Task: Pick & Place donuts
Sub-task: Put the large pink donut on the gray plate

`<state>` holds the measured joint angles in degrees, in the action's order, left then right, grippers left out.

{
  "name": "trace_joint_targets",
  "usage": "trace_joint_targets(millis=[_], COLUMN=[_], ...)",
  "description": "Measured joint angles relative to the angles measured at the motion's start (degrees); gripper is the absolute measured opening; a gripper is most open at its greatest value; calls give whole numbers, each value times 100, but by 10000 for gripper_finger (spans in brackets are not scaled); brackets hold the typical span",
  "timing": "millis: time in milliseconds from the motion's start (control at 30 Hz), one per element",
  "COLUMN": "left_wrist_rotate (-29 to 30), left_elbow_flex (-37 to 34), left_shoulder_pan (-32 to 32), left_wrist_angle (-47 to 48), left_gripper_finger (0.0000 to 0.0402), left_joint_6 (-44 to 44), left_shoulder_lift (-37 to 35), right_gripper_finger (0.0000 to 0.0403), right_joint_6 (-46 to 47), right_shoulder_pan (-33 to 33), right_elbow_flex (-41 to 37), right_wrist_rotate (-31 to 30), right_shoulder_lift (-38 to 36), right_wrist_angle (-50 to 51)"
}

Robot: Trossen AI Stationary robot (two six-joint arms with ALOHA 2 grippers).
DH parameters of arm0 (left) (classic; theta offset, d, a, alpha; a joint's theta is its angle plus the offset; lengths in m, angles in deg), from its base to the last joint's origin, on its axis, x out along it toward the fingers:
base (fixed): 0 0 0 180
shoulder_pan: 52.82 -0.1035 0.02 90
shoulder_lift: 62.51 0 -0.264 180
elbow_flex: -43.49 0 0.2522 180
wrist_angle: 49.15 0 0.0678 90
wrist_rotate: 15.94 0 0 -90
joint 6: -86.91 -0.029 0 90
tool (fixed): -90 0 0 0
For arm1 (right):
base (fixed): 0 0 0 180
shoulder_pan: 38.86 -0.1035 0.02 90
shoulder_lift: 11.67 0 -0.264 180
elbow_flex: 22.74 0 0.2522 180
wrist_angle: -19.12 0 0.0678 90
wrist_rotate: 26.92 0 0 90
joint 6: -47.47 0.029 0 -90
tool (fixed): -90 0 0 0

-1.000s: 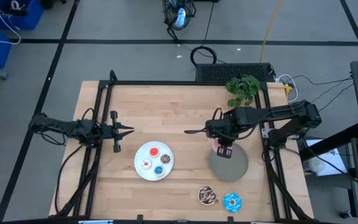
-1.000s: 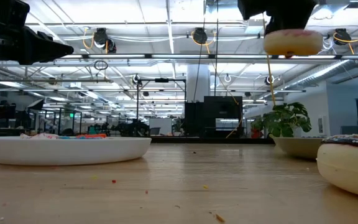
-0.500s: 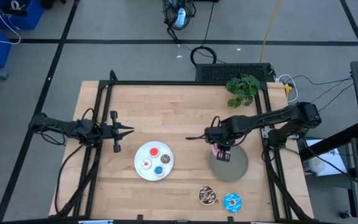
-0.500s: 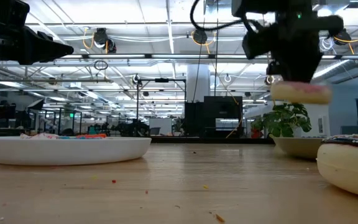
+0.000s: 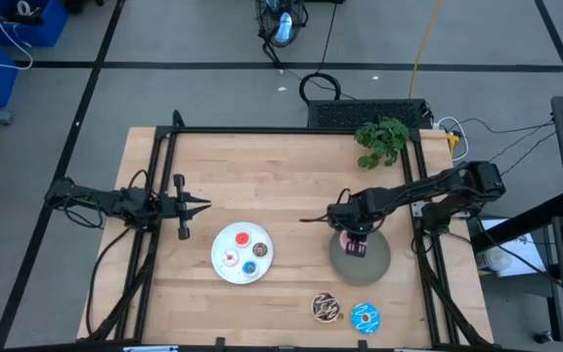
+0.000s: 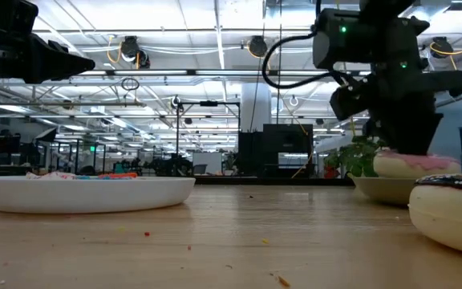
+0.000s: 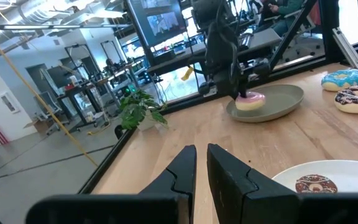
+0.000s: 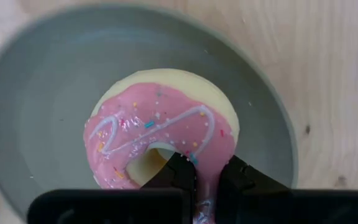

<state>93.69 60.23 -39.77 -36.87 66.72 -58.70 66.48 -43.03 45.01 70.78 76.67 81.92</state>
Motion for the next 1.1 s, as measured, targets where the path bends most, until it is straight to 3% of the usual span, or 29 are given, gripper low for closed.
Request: trace_joint_targets(millis=[767, 900, 1100], left_wrist_rotate=[0, 0, 0], left_elbow_flex=[0, 0, 0], left_shoulder_pan=[0, 0, 1], left_wrist_angle=[0, 0, 0], left_gripper_finger=[47, 47, 47], left_joint_6=[11, 11, 7], left_shoulder_lift=[0, 0, 0], right_gripper_finger=[23, 55, 145], right_joint_6=[42, 155, 422], right_shoulder_pan=[79, 79, 81], right_elbow_flex=[-414, -413, -412], right_wrist_rotate=[-11, -11, -12], right_shoulder_lift=[-2, -2, -2], right_wrist_angle=[-376, -401, -348])
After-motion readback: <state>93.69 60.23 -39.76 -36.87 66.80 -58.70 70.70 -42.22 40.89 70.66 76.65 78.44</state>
